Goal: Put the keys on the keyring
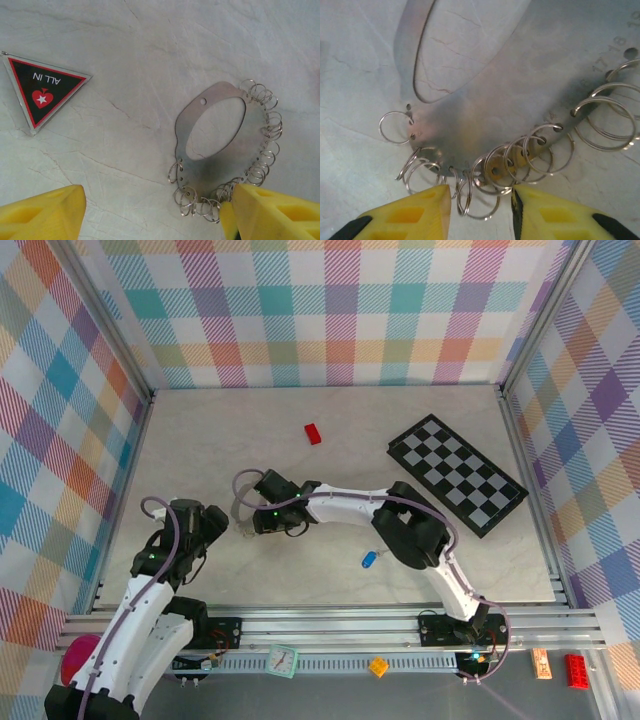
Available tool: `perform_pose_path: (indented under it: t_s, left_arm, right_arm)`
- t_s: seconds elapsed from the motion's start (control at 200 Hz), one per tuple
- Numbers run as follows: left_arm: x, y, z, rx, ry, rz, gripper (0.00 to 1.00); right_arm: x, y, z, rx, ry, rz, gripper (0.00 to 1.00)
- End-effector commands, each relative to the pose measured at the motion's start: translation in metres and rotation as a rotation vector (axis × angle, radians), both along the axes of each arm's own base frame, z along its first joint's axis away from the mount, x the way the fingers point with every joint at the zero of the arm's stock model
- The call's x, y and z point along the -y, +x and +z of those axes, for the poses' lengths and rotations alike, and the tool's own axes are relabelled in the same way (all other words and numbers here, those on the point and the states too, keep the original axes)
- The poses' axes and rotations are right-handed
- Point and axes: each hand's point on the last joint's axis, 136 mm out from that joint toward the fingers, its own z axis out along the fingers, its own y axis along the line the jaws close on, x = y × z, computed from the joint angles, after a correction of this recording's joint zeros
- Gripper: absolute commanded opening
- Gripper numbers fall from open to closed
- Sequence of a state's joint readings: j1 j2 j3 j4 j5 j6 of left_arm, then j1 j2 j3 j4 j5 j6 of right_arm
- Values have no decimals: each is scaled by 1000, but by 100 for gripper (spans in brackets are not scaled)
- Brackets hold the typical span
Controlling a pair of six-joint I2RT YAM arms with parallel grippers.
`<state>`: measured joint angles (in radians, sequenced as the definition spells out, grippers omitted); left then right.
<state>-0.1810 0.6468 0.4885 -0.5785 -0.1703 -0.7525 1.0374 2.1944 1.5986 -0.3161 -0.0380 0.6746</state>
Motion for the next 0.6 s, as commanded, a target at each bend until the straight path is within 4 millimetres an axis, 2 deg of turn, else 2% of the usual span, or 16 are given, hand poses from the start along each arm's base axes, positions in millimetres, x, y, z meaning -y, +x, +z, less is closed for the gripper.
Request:
perform_pose_path:
  t_s: [0.0, 0.155, 0.315, 0.46, 0.595]
  left_arm:
    - [-5, -8, -5, -26, 5, 23, 76]
    - [-3, -8, -1, -6, -7, 14, 76]
    - [1, -5, 1, 8, -24, -1, 76]
    - [4, -3, 1, 10, -23, -20, 76]
    - [8, 0, 0, 11, -31, -46, 76]
  right_arm:
    - [-5, -7, -6, -16, -26, 2, 33]
    - [0, -6, -11, -16, -53, -12, 23]
    - [12, -6, 1, 23, -60, -15, 11]
    - [33, -13, 13, 58, -79, 2, 2]
    - [56, -23, 18, 73, -99, 21, 0]
